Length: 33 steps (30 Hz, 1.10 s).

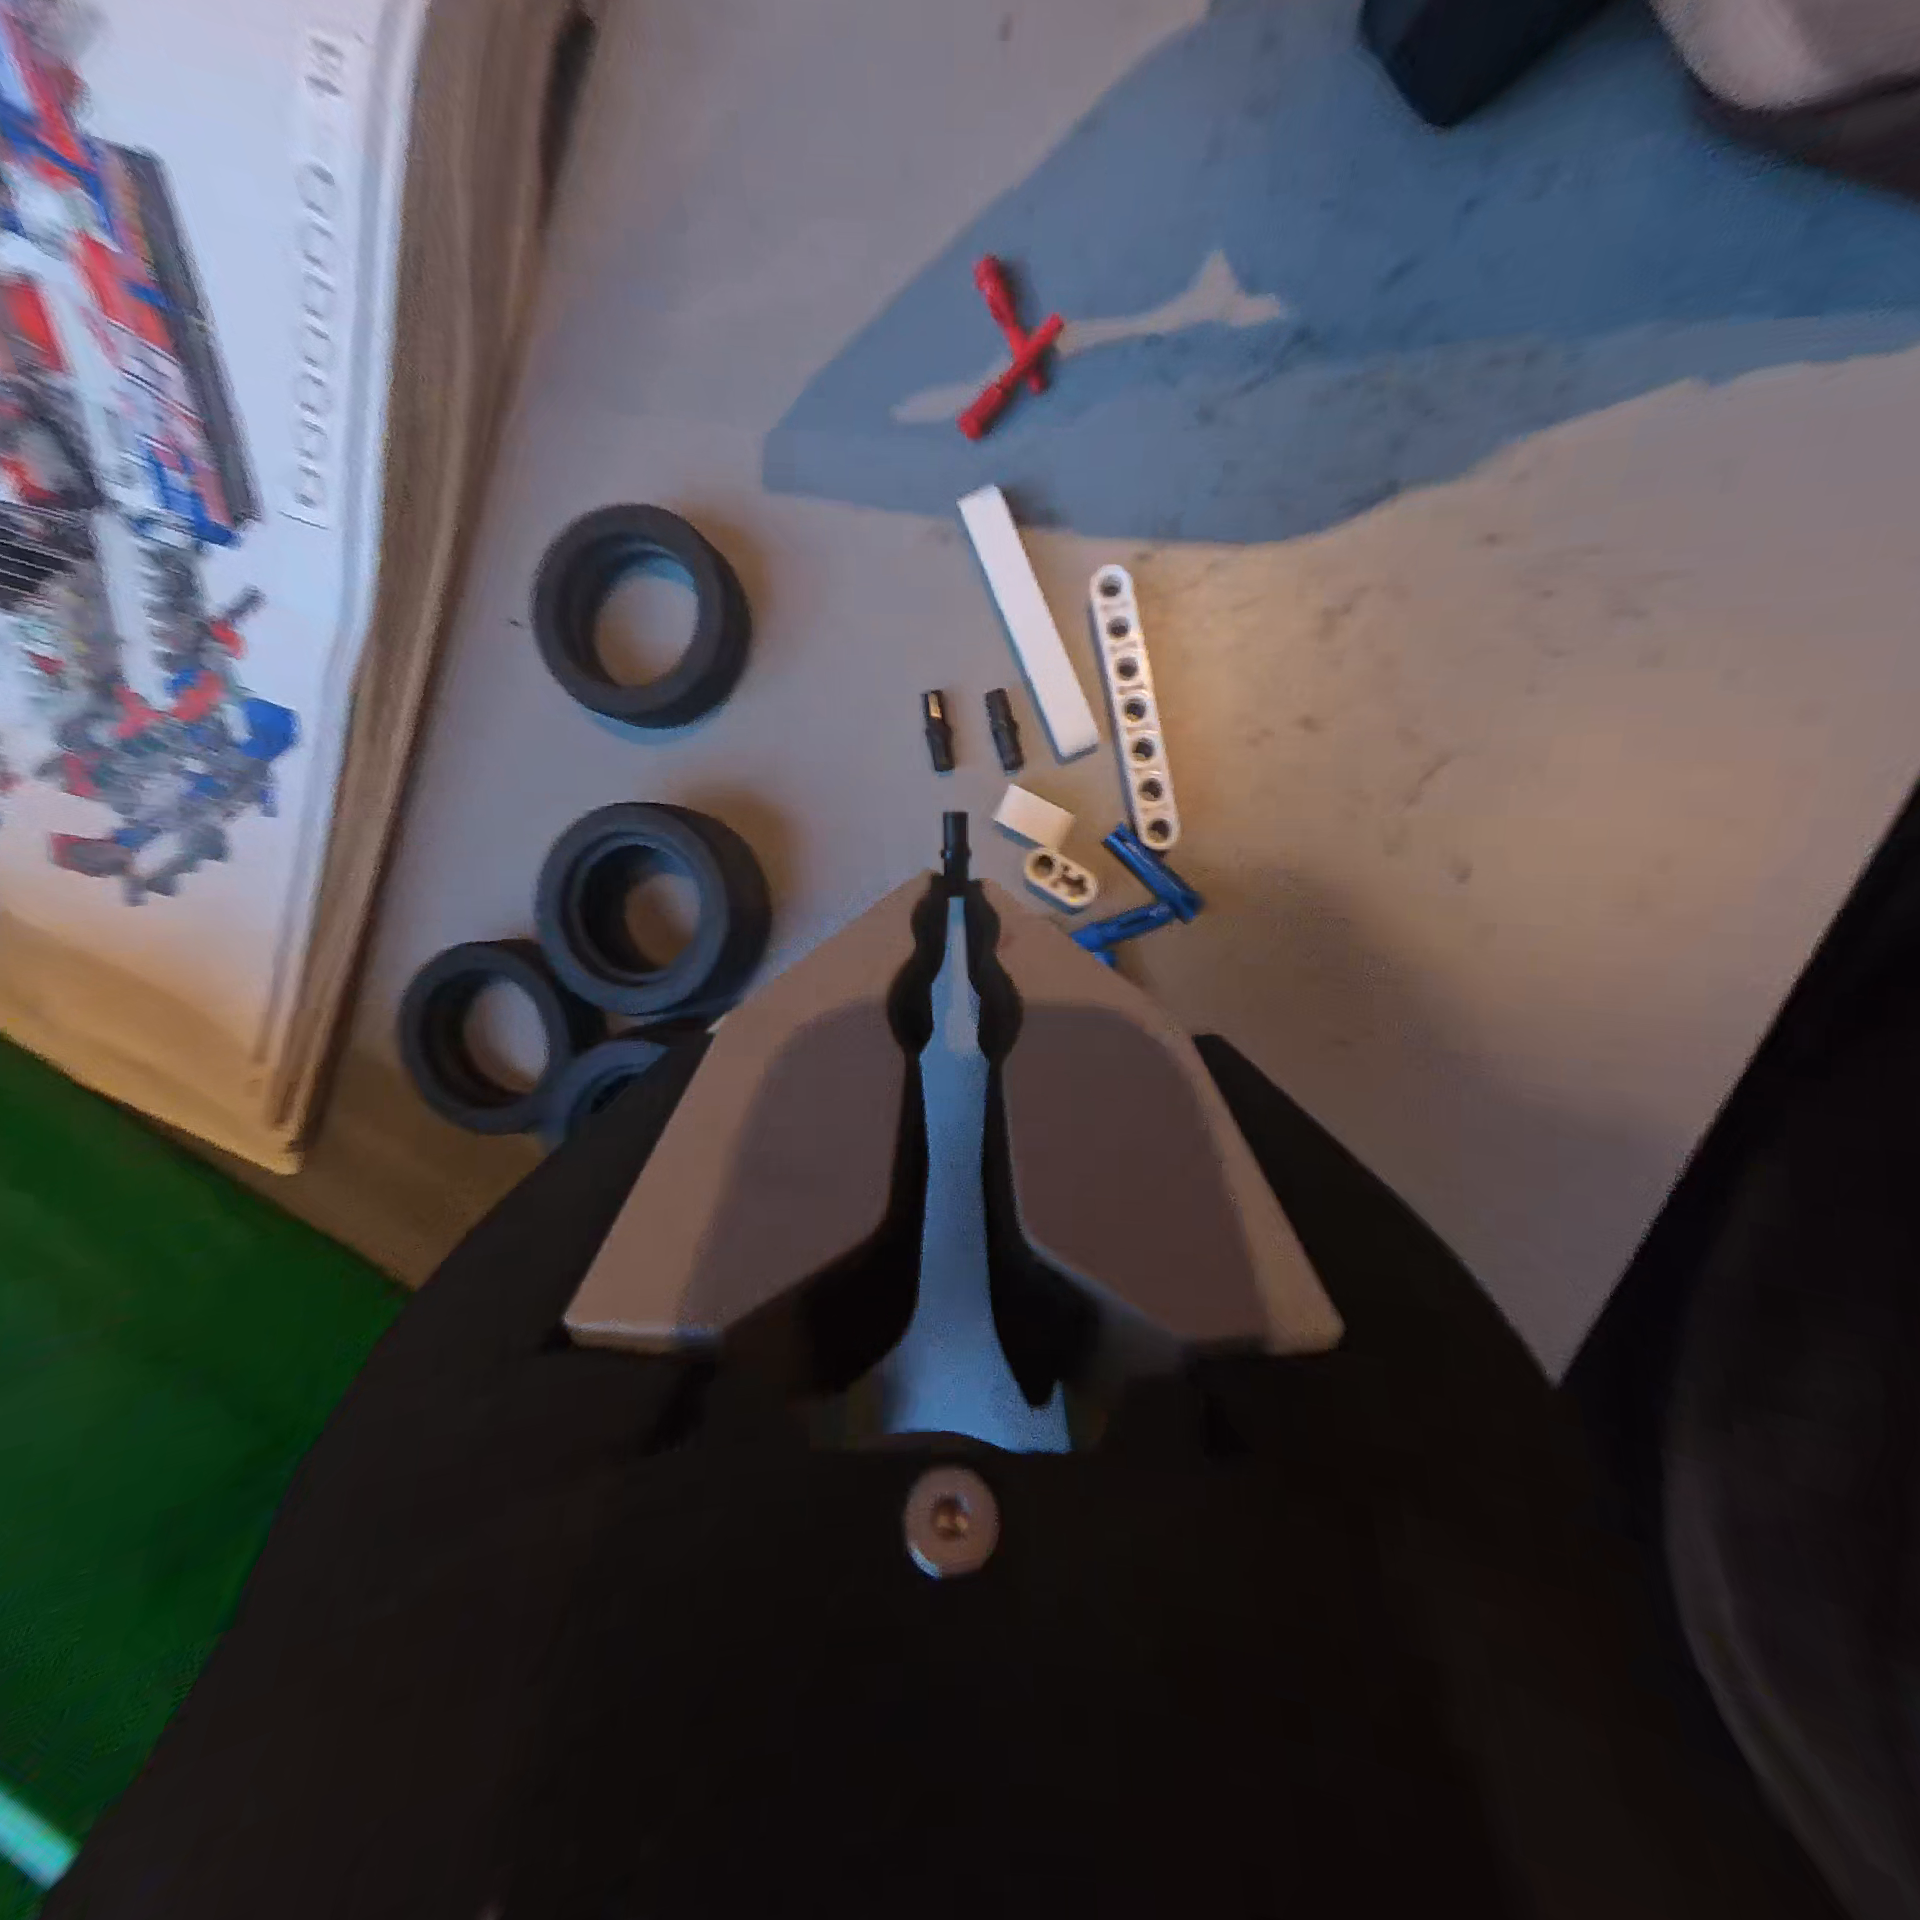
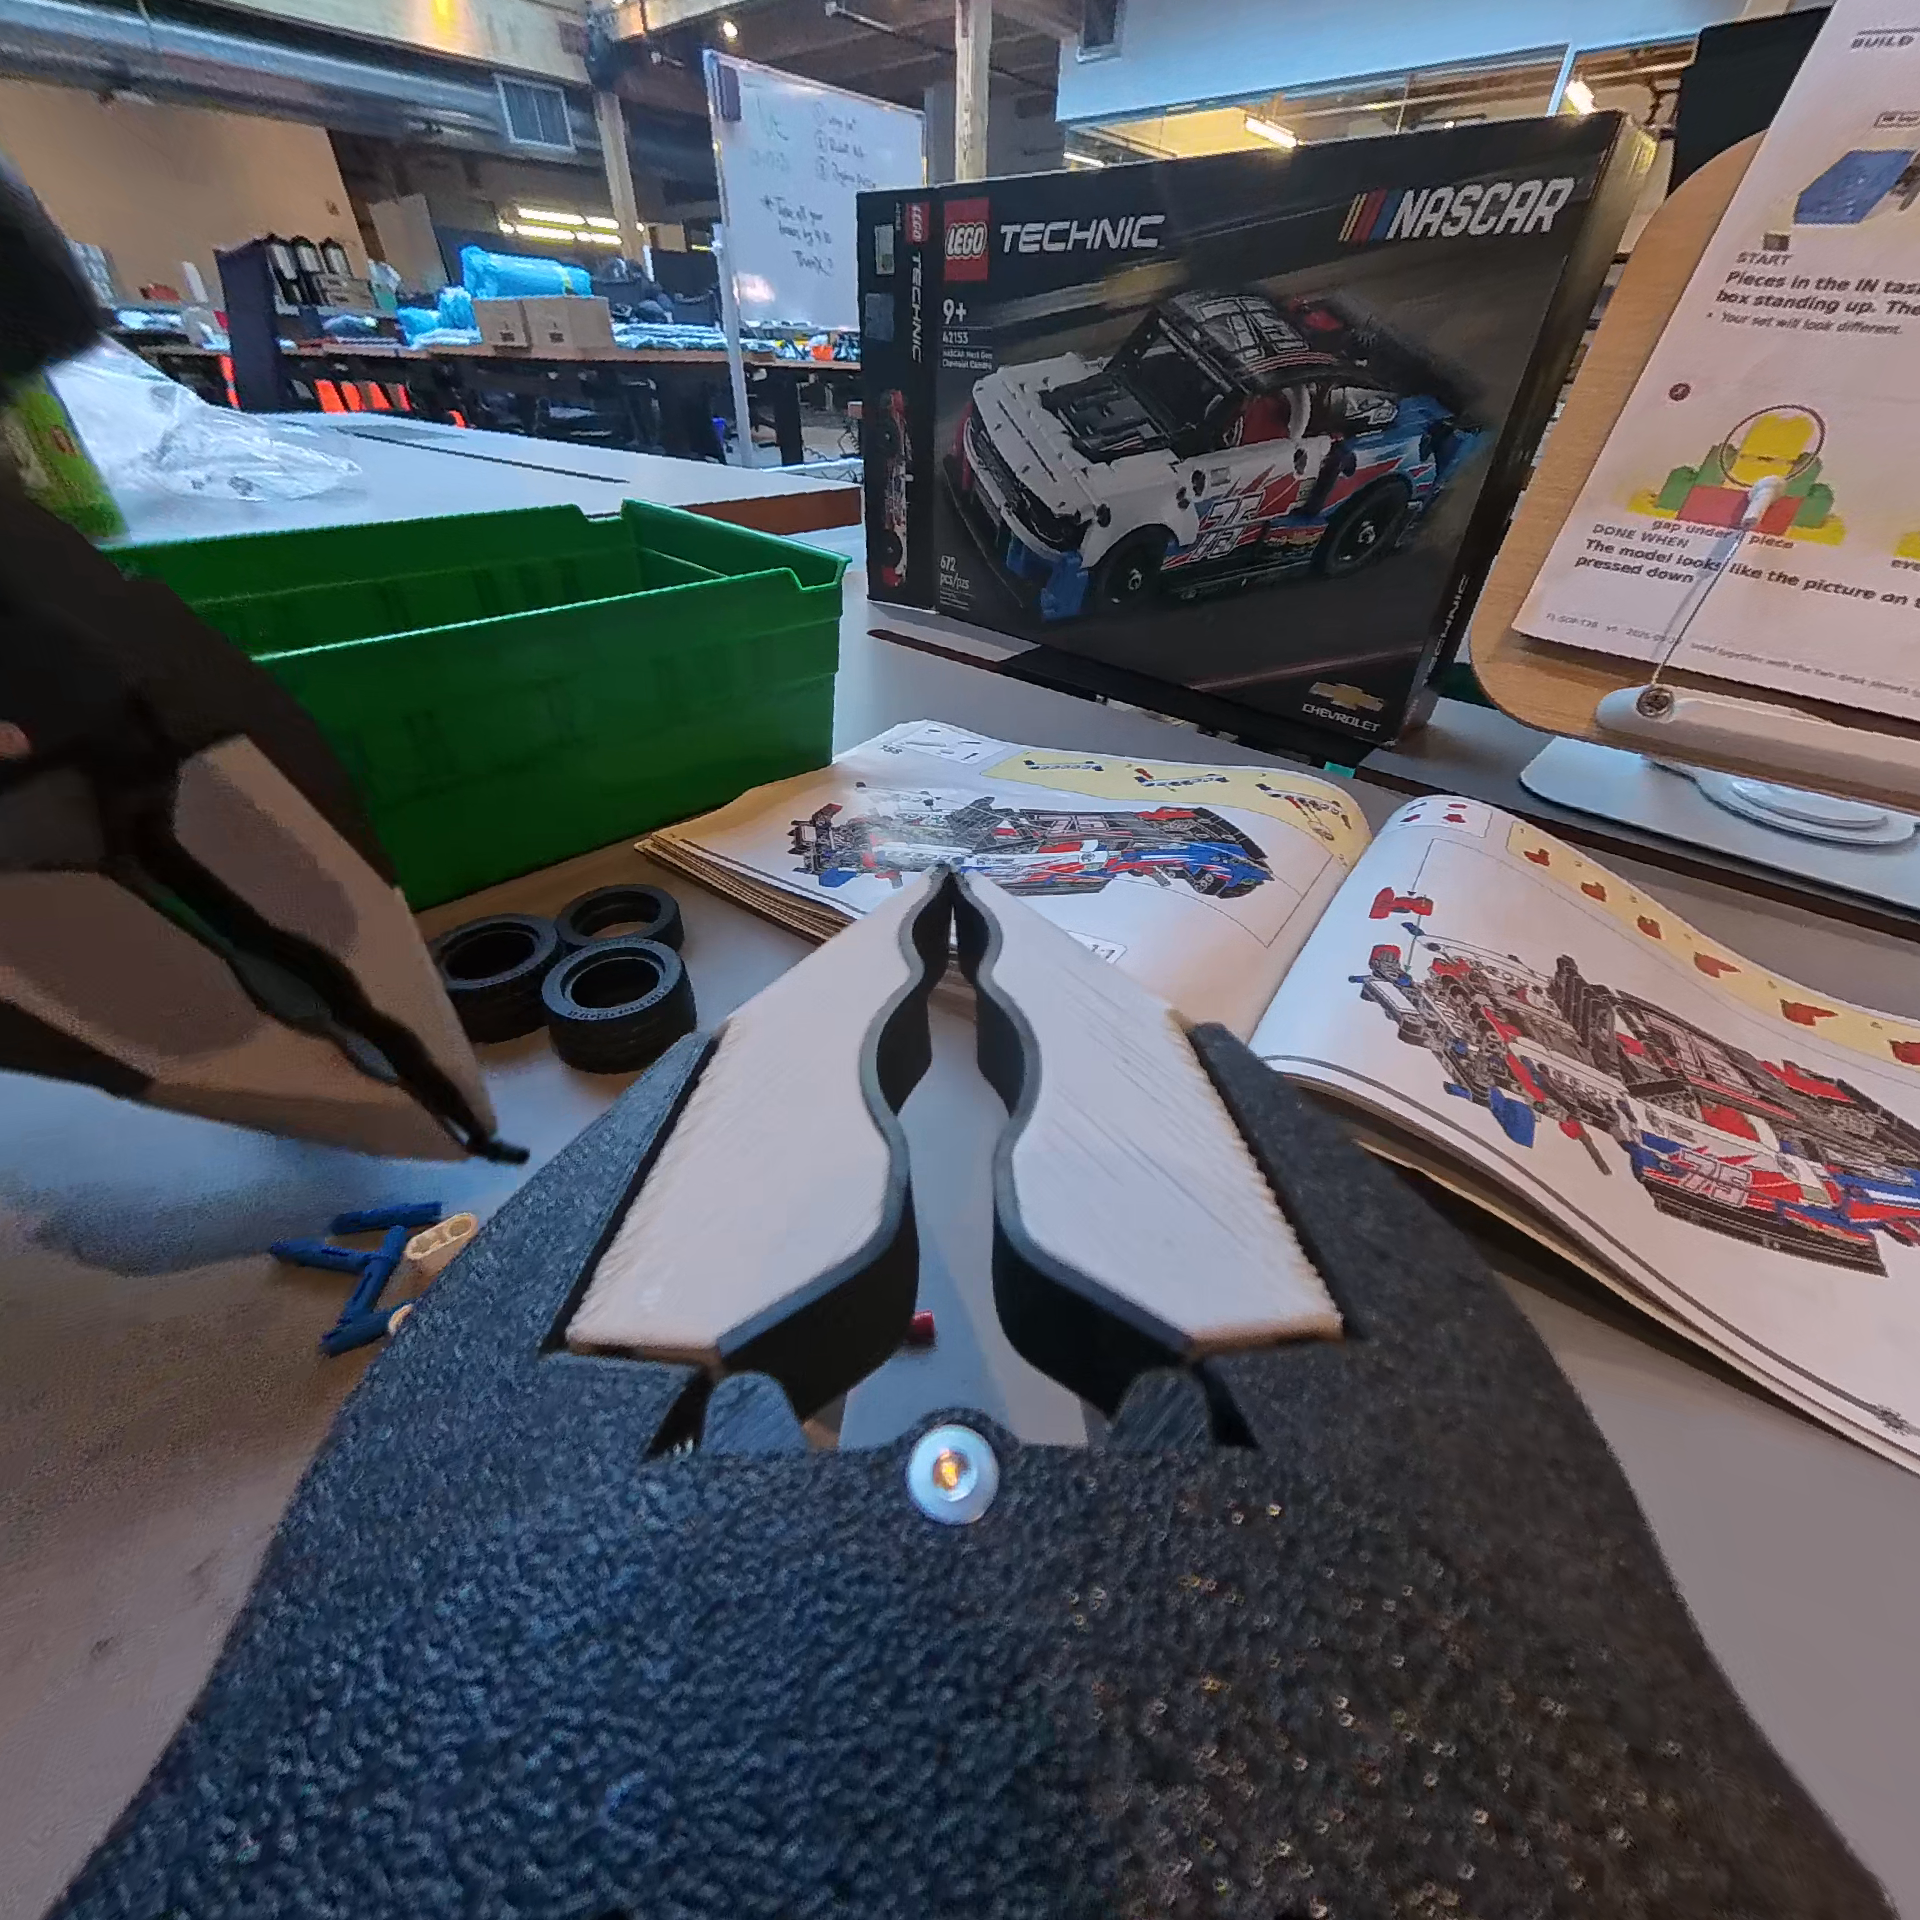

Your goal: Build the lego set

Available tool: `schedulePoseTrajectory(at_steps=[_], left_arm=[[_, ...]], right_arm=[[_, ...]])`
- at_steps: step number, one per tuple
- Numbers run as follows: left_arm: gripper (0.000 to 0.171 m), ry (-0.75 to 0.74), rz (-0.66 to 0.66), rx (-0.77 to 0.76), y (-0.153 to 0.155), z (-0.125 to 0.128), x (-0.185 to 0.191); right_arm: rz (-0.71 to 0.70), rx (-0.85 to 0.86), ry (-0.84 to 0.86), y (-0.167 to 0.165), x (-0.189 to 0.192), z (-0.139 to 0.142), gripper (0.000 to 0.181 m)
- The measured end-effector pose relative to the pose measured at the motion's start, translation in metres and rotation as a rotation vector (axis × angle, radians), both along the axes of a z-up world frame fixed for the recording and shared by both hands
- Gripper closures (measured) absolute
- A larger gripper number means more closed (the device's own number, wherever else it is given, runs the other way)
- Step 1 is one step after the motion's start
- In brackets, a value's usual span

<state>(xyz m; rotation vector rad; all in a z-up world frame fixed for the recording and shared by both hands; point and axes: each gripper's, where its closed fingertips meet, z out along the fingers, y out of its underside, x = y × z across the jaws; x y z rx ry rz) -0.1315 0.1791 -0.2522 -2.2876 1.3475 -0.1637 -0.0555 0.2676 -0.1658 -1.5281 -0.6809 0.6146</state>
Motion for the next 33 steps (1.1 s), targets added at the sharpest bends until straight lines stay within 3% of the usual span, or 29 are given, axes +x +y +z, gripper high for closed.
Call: schedulePoseTrajectory(at_steps=[4, 7, 12, 15, 18, 21, 23, 25, 28, 33], left_arm=[[0.171, 0.052, 0.047, -0.052, -0.003, -0.016, -0.009], [0.162, 0.005, 0.049, -0.088, -0.007, -0.017, -0.003], [0.161, -0.016, 0.081, -0.104, -0.011, -0.01, -0.006], [0.164, -0.052, 0.117, -0.06, -0.01, 0.015, -0.015], [0.166, -0.131, 0.142, 0.022, -0.004, 0.062, -0.033], [0.167, -0.144, 0.251, 0.127, 0.026, 0.105, -0.084], [0.158, -0.15, 0.35, 0.12, 0.047, 0.115, -0.126], [0.149, -0.185, 0.415, 0.063, 0.066, 0.113, -0.157], [0.153, -0.216, 0.458, 0.0, 0.092, 0.092, -0.185], [0.155, -0.129, 0.271, -0.082, 0.104, 0.039, -0.178]], right_arm=[[0.017, -0.002, 0.003, -0.003, -0.001, 0.0, 0.181], [0.019, -0.004, 0.002, -0.002, -0.001, 0.0, 0.181], [0.017, -0.004, 0.001, -0.002, -0.001, 0.0, 0.181], [0.016, -0.002, -0.003, -0.002, -0.002, -0.001, 0.181], [0.015, 0.002, -0.012, -0.003, -0.002, -0.001, 0.181], [0.014, 0.004, -0.023, -0.003, -0.004, -0.002, 0.181], [0.018, 0.001, -0.035, -0.003, -0.005, -0.004, 0.181], [0.018, -0.002, -0.052, -0.003, -0.007, -0.006, 0.181], [0.009, 0.004, -0.081, -0.002, -0.009, -0.008, 0.181], [-0.004, 0.016, -0.115, -0.002, -0.01, -0.011, 0.181]])
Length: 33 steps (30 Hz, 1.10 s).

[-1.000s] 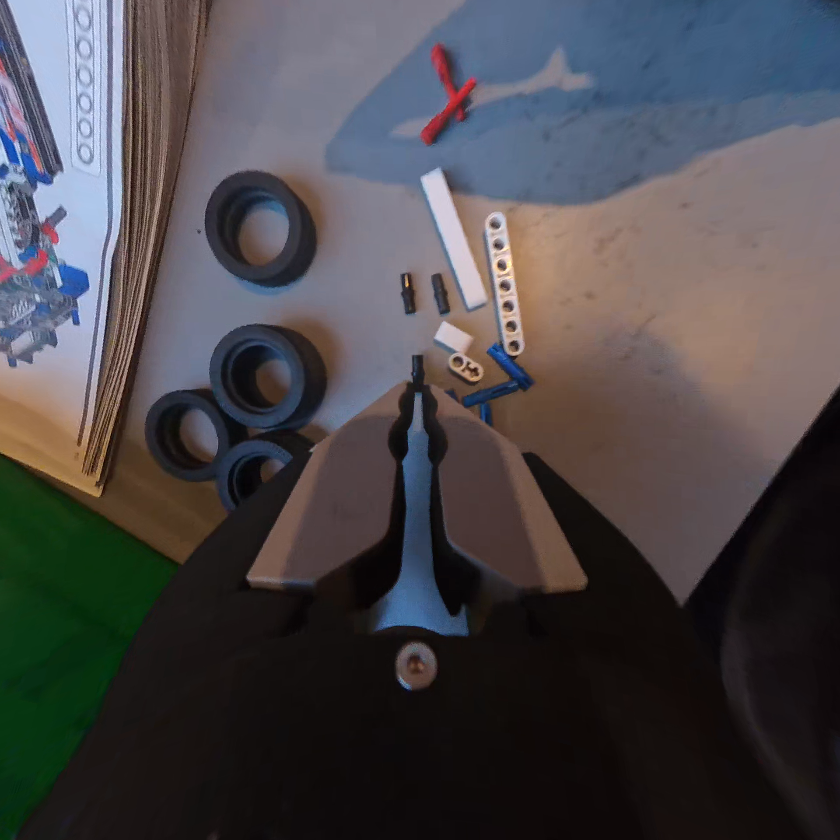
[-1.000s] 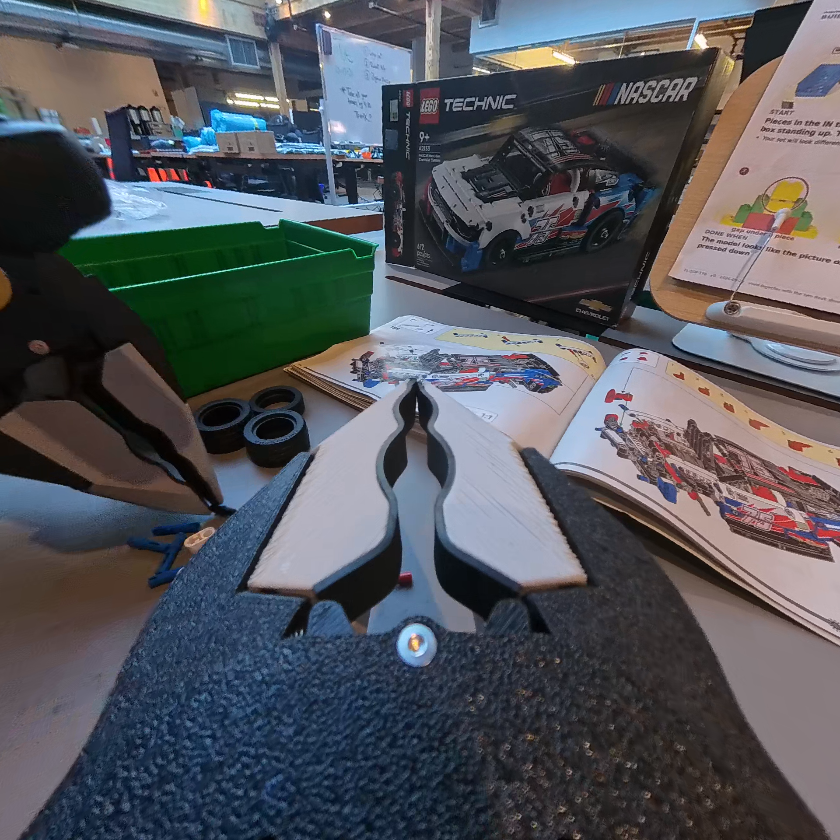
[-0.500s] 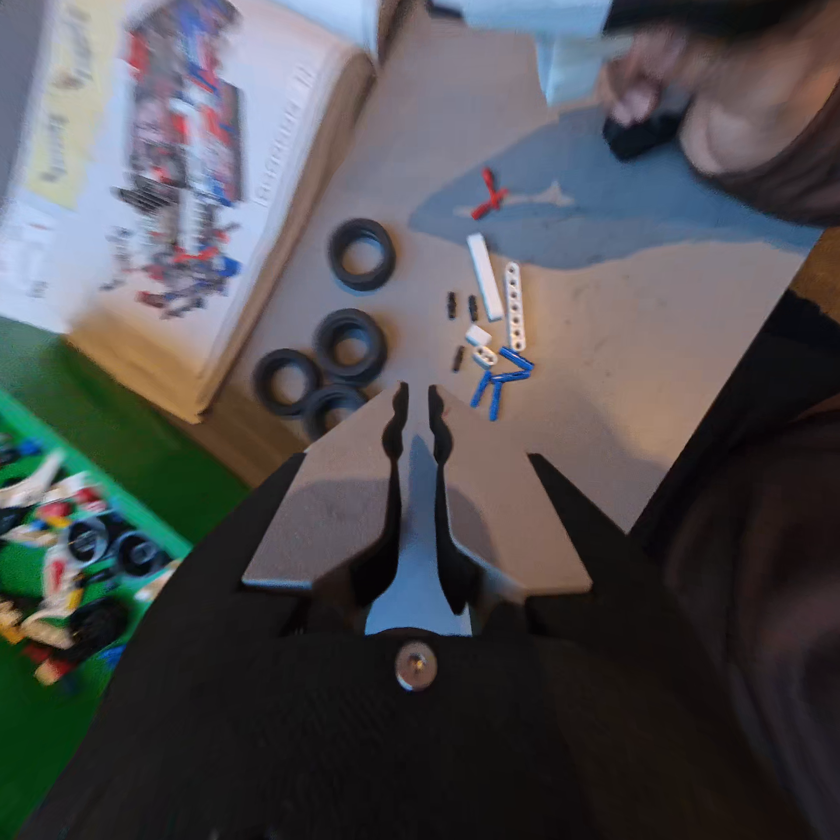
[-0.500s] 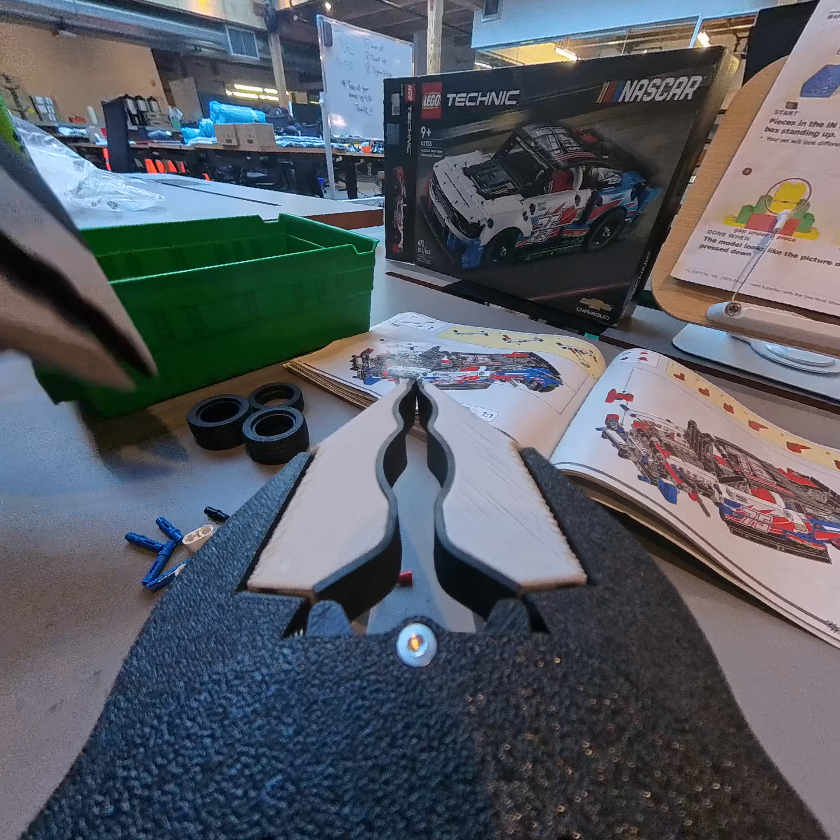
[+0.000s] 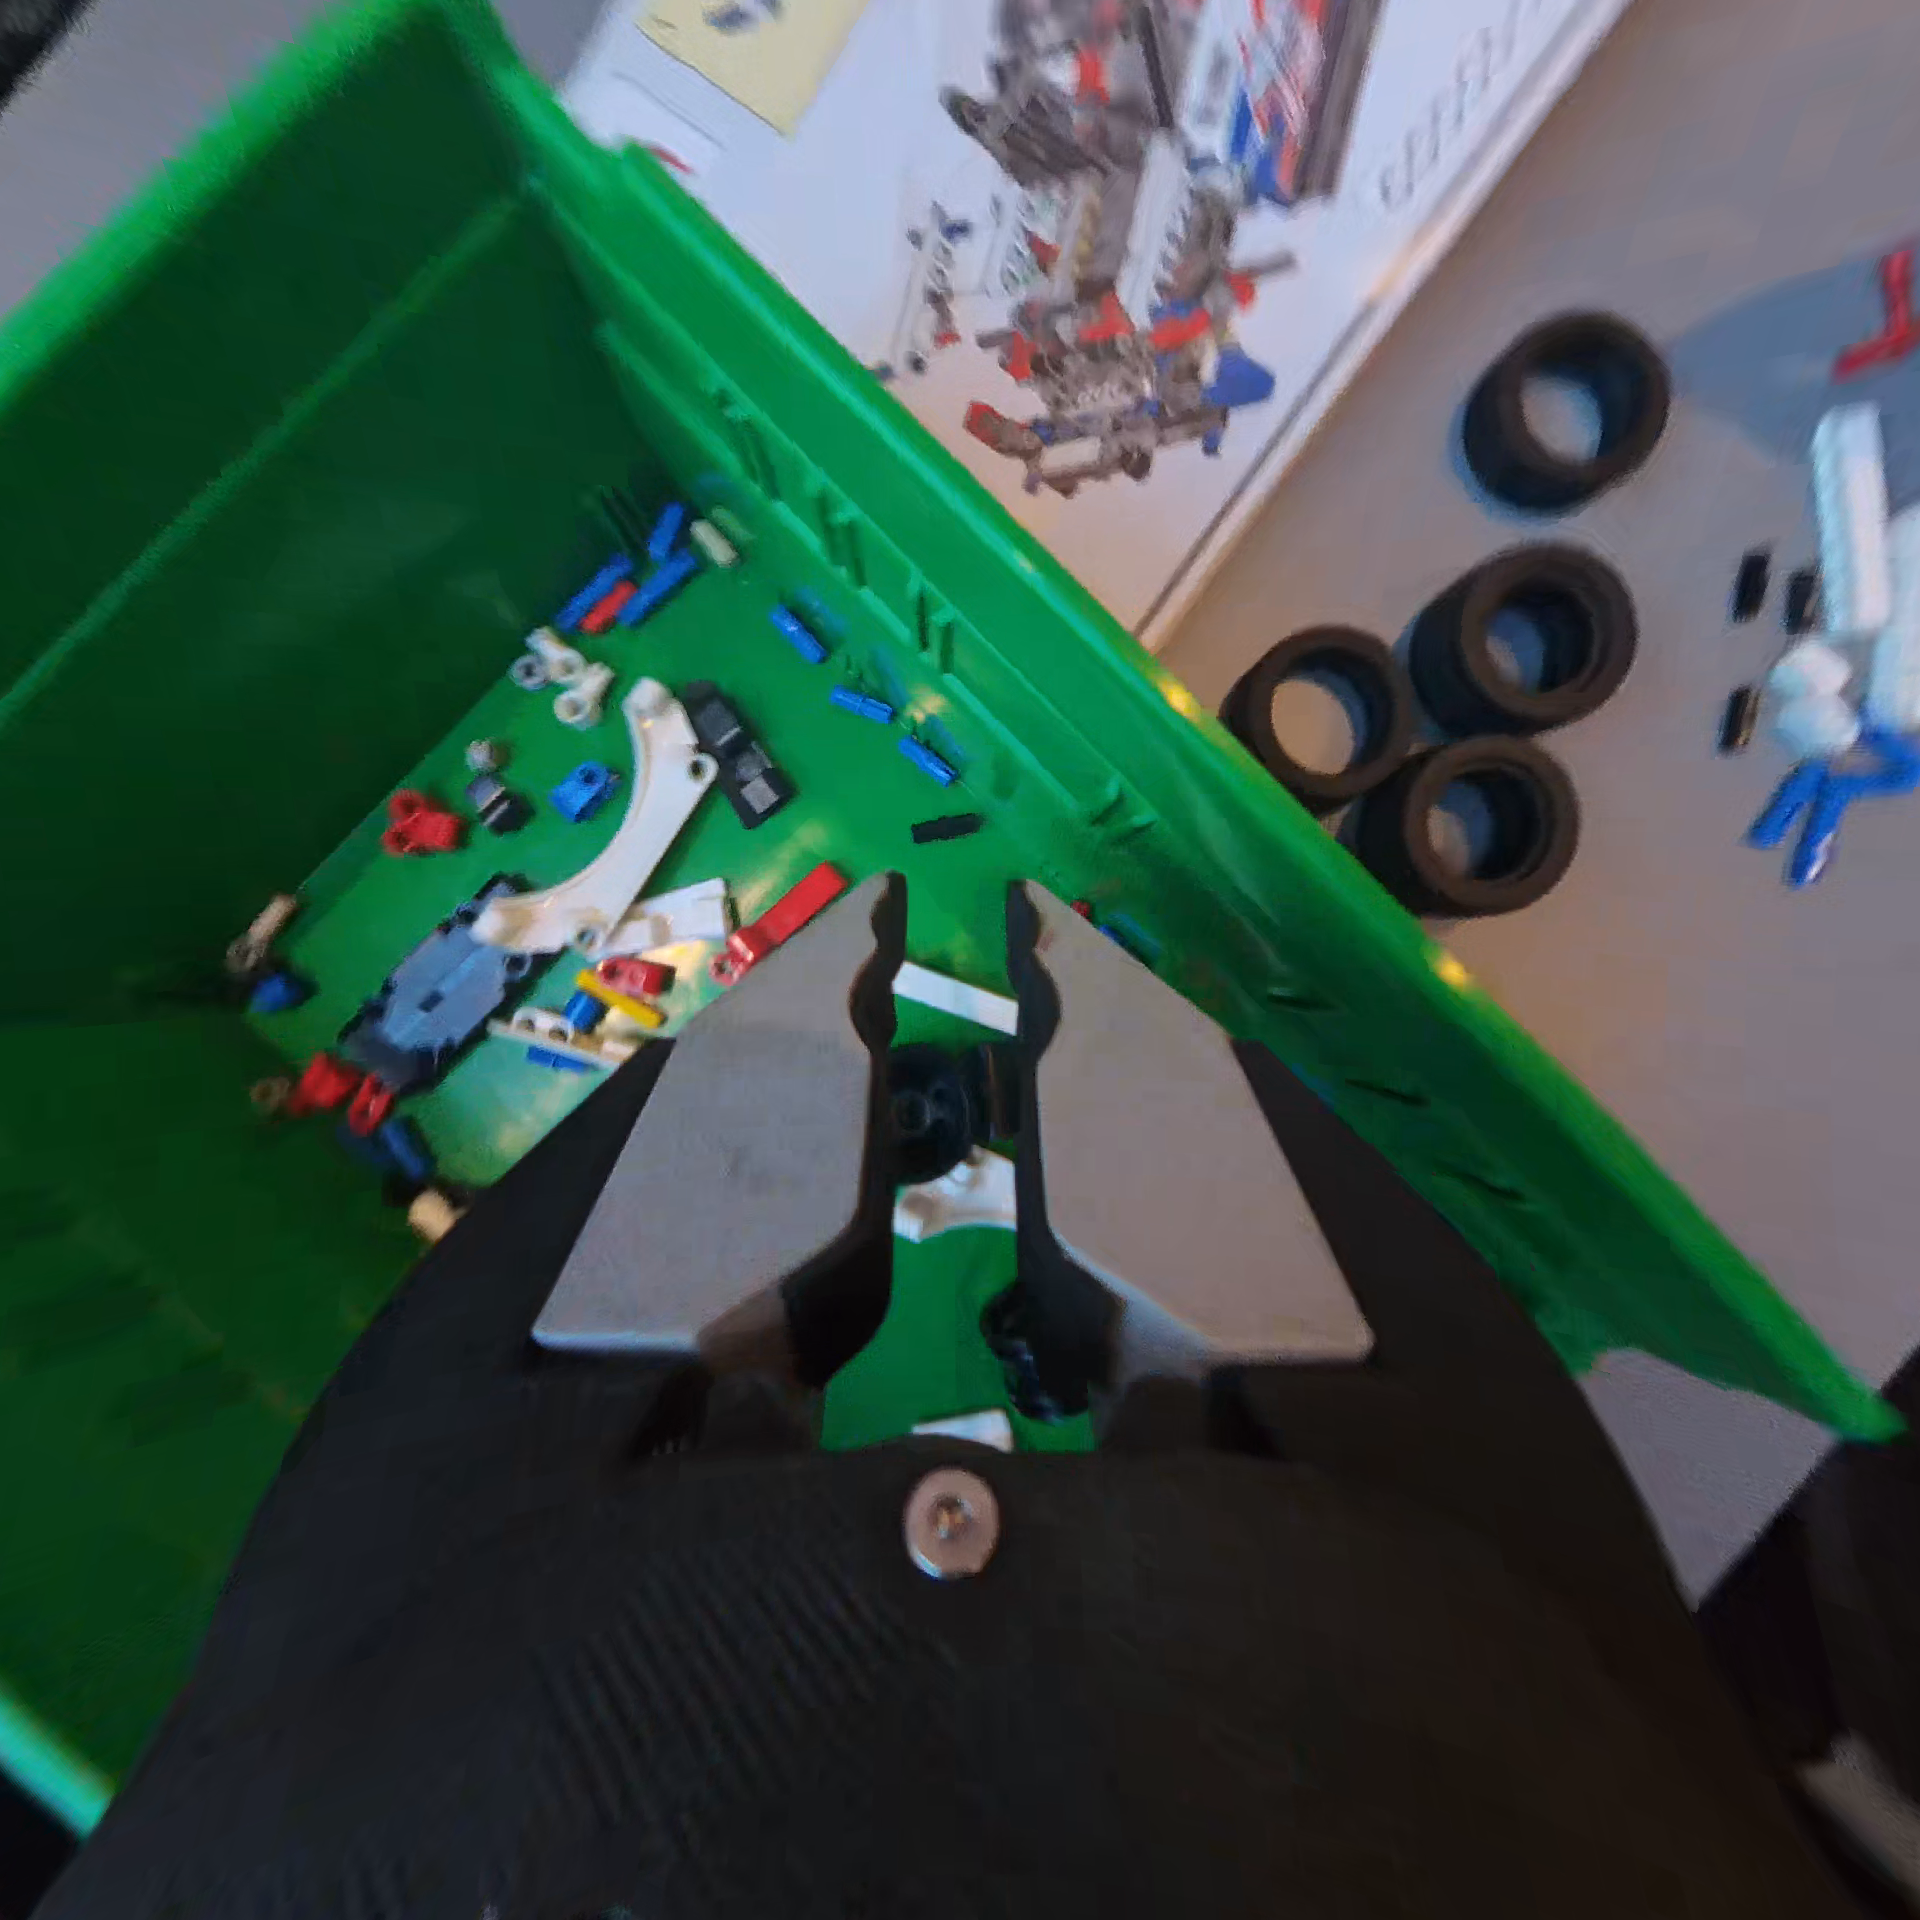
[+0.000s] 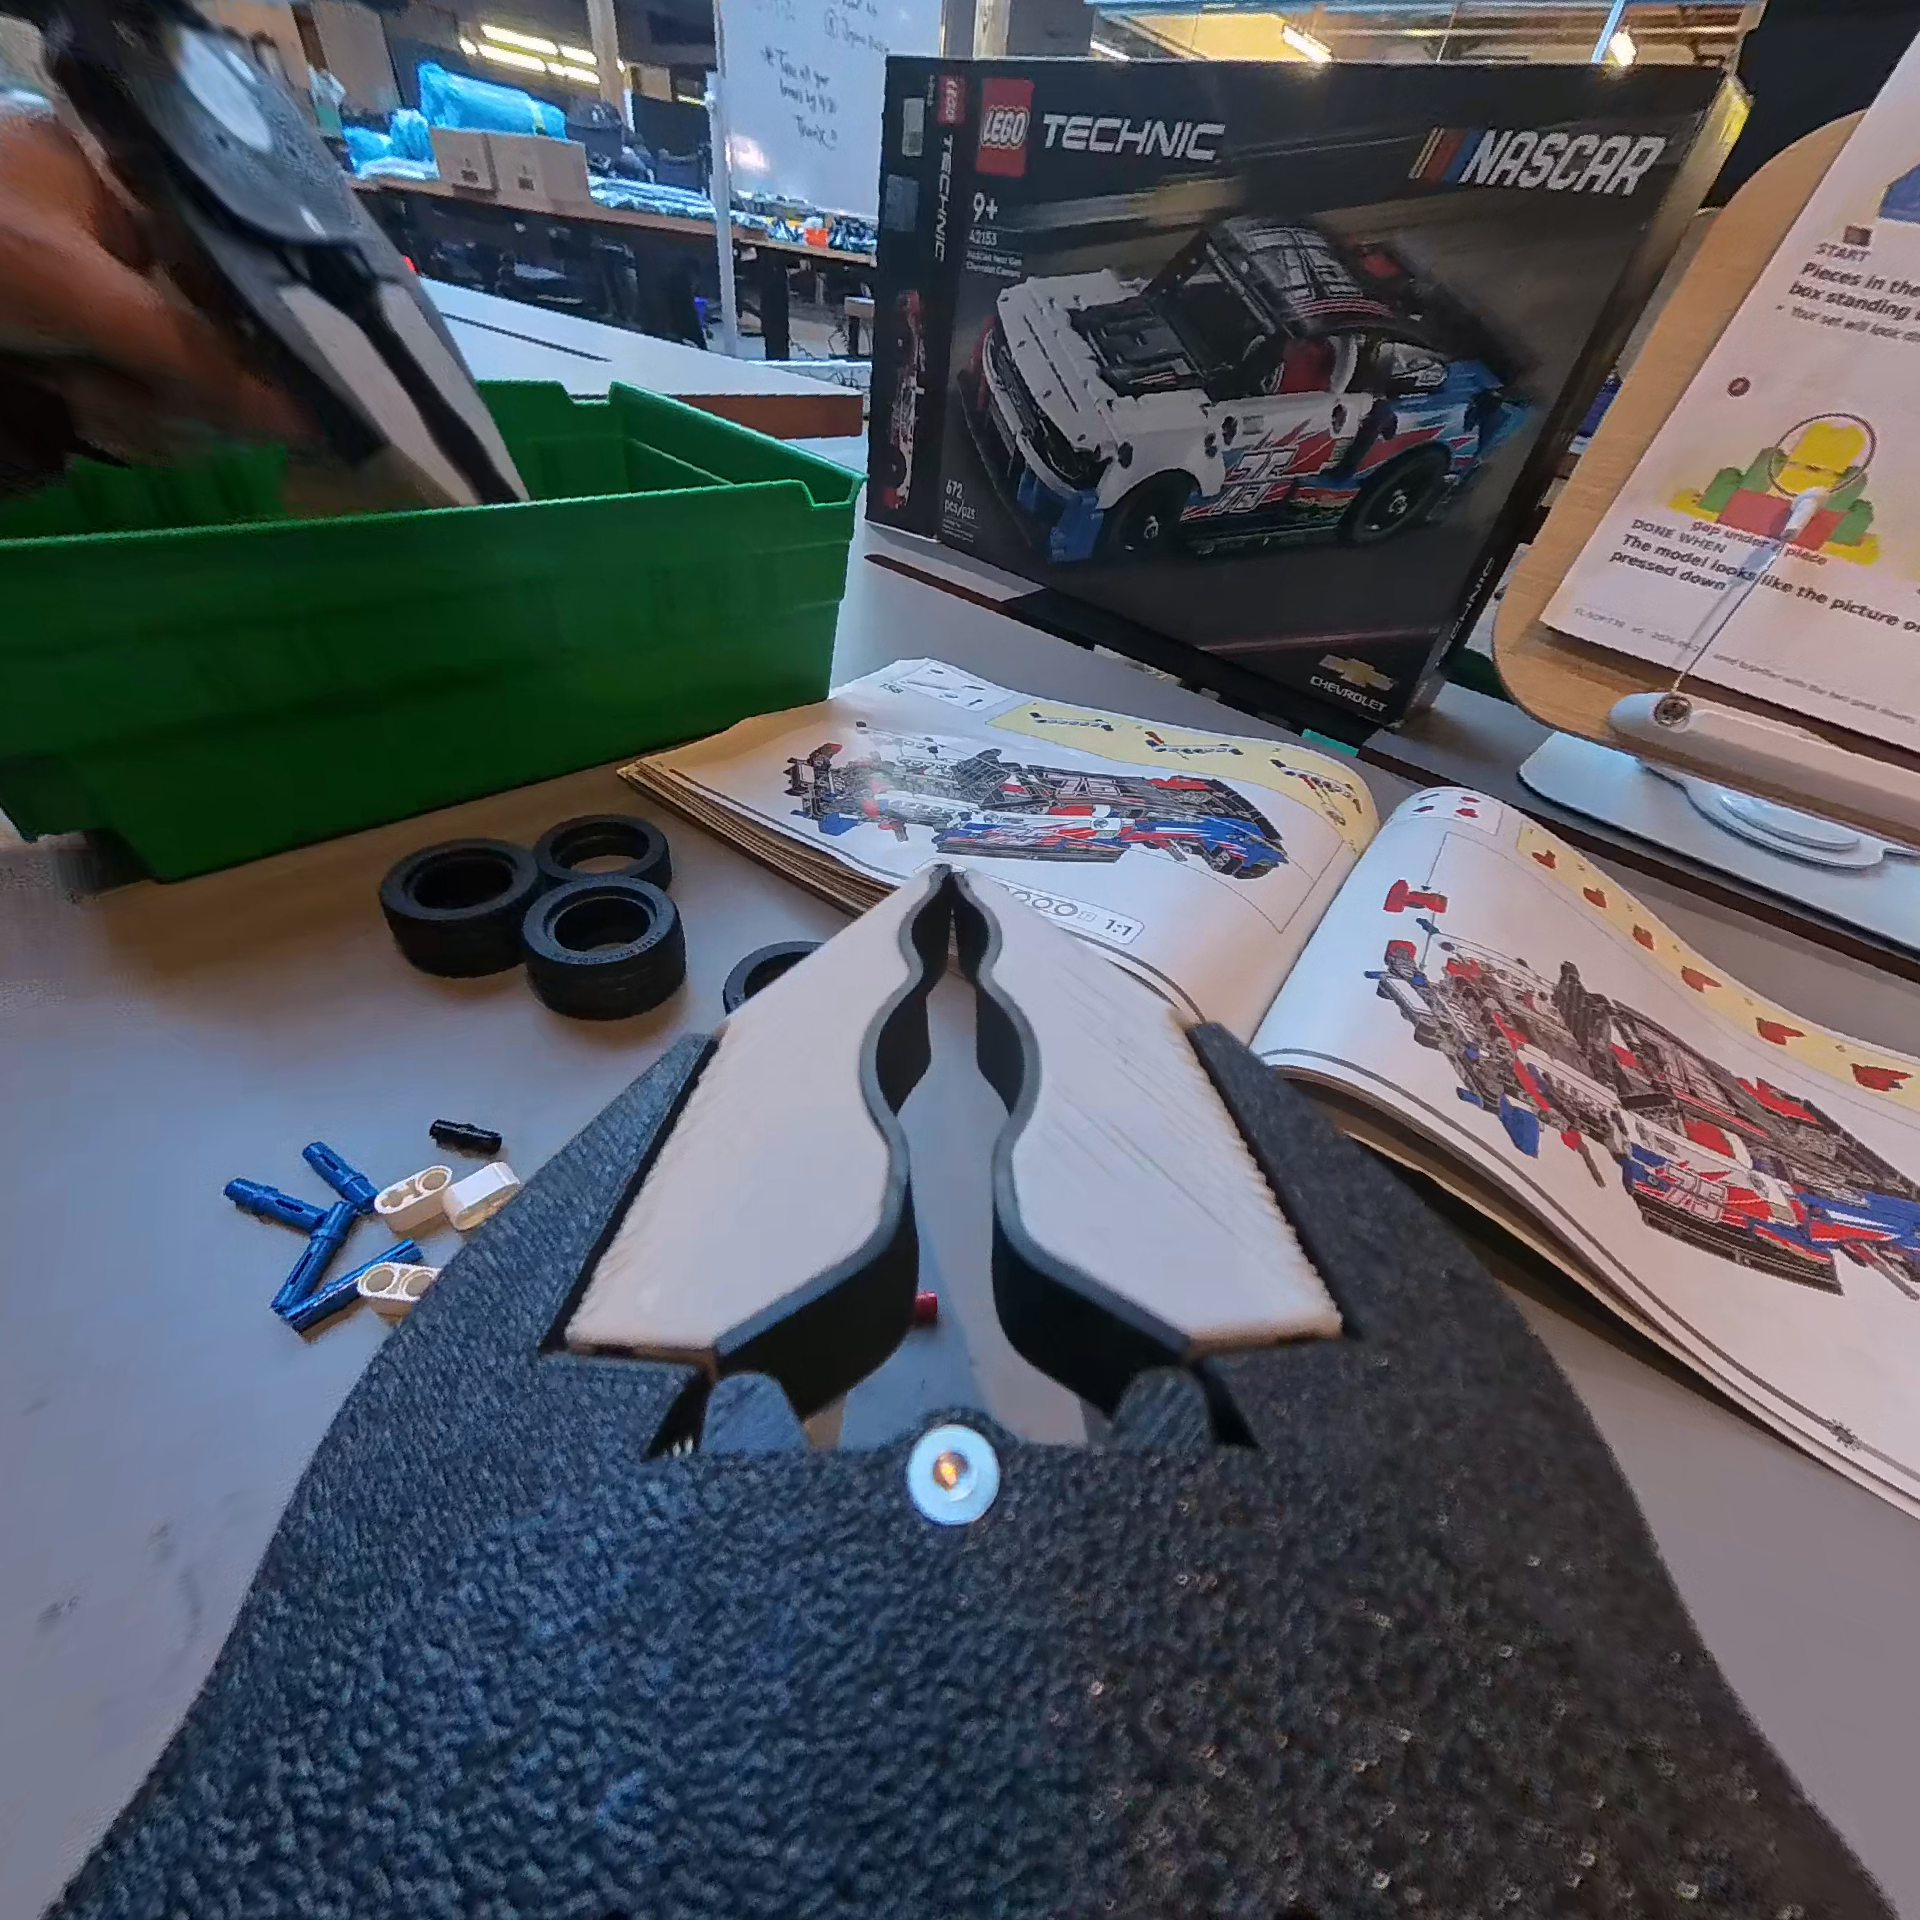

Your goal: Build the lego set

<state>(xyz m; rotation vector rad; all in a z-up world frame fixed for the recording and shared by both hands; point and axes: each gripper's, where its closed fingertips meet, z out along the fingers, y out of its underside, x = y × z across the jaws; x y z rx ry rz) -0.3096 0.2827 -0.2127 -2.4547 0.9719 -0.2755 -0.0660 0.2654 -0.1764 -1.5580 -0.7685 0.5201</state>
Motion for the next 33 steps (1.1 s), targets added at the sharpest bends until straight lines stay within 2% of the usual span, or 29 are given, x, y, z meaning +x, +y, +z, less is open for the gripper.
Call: schedulePoseTrajectory(at_steps=[4, 6, 9, 12, 16, 21, 24, 26, 28, 30, 32, 33], left_arm=[[0.153, 0.138, -0.33, 0.014, -0.002, -0.03, 0.009], [0.153, 0.229, -0.422, 0.038, 0.006, -0.036, 0.003], [0.158, 0.226, -0.547, 0.054, 0.01, -0.037, 0.009], [0.156, 0.231, -0.57, -0.022, 0.011, -0.05, 0.007], [0.168, 0.2, -0.575, -0.075, 0.008, -0.053, 0.008], [0.169, 0.216, -0.517, -0.08, 0.008, -0.048, 0.001], [0.169, 0.224, -0.448, -0.016, 0.011, -0.027, -0.01], [0.169, 0.212, -0.354, 0.07, 0.017, 0.004, -0.019], [0.17, 0.069, -0.229, 0.186, 0.022, 0.05, -0.017], [0.169, -0.066, -0.136, 0.263, 0.015, 0.094, -0.009], [0.169, -0.179, -0.105, 0.311, -0.007, 0.128, 0.019], [0.169, -0.226, -0.119, 0.307, -0.023, 0.138, 0.041]], right_arm=[[-0.013, -0.005, -0.006, 0.002, 0.001, -0.001, 0.181], [-0.016, -0.008, -0.006, 0.002, 0.001, -0.001, 0.181], [-0.018, -0.006, -0.005, 0.003, 0.001, -0.001, 0.181], [-0.015, -0.002, -0.007, 0.002, 0.001, -0.001, 0.181], [-0.007, -0.001, 0.003, 0.001, 0.001, 0.0, 0.181], [0.003, -0.006, 0.025, 0.0, 0.002, 0.002, 0.181], [0.004, -0.001, 0.033, 0.0, 0.002, 0.003, 0.181], [0.001, 0.004, 0.034, 0.0, 0.003, 0.004, 0.181], [-0.003, 0.01, 0.033, -0.001, 0.003, 0.004, 0.181], [-0.008, 0.019, 0.033, -0.001, 0.003, 0.005, 0.181], [-0.011, 0.028, 0.034, -0.001, 0.004, 0.006, 0.181], [-0.012, 0.03, 0.034, -0.002, 0.004, 0.006, 0.181]])
